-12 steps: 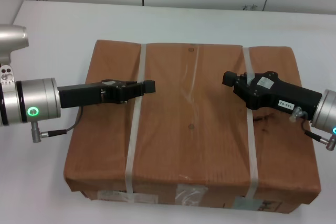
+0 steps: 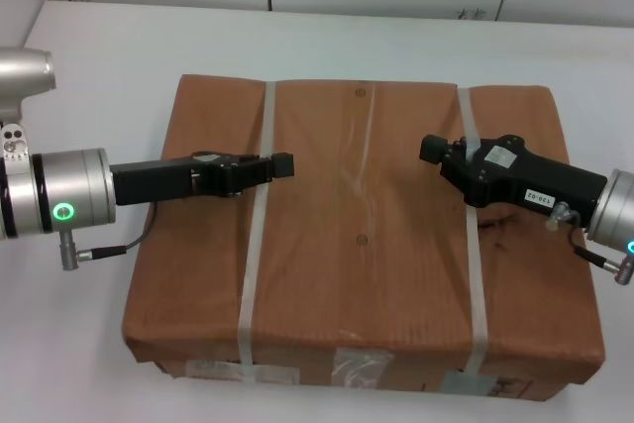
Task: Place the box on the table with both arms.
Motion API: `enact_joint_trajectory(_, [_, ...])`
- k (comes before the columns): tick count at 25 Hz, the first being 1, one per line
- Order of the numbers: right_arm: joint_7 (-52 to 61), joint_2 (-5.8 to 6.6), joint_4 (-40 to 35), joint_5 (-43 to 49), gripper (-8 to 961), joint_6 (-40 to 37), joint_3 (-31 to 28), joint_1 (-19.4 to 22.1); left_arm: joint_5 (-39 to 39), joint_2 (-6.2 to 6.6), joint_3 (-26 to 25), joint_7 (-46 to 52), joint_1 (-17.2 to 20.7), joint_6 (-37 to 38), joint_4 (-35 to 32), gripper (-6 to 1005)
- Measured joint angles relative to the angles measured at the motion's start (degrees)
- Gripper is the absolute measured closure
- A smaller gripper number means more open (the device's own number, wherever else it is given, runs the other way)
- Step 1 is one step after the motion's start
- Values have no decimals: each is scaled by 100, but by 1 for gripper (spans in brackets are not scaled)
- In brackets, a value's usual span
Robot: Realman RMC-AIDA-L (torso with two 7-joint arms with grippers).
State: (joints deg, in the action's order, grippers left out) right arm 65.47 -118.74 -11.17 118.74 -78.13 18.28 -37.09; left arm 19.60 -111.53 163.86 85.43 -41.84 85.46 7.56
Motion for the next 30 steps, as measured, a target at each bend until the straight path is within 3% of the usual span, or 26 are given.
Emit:
enact_joint_trajectory(15, [3,-7,49,0,940,317,9,-6,-18,-58,15,0,0,-224,110,915])
enact_joint_trajectory(30, [303,-18,483,-1,939,1698,367,-342,-371,-315,24,86,-50,-1481,119,916])
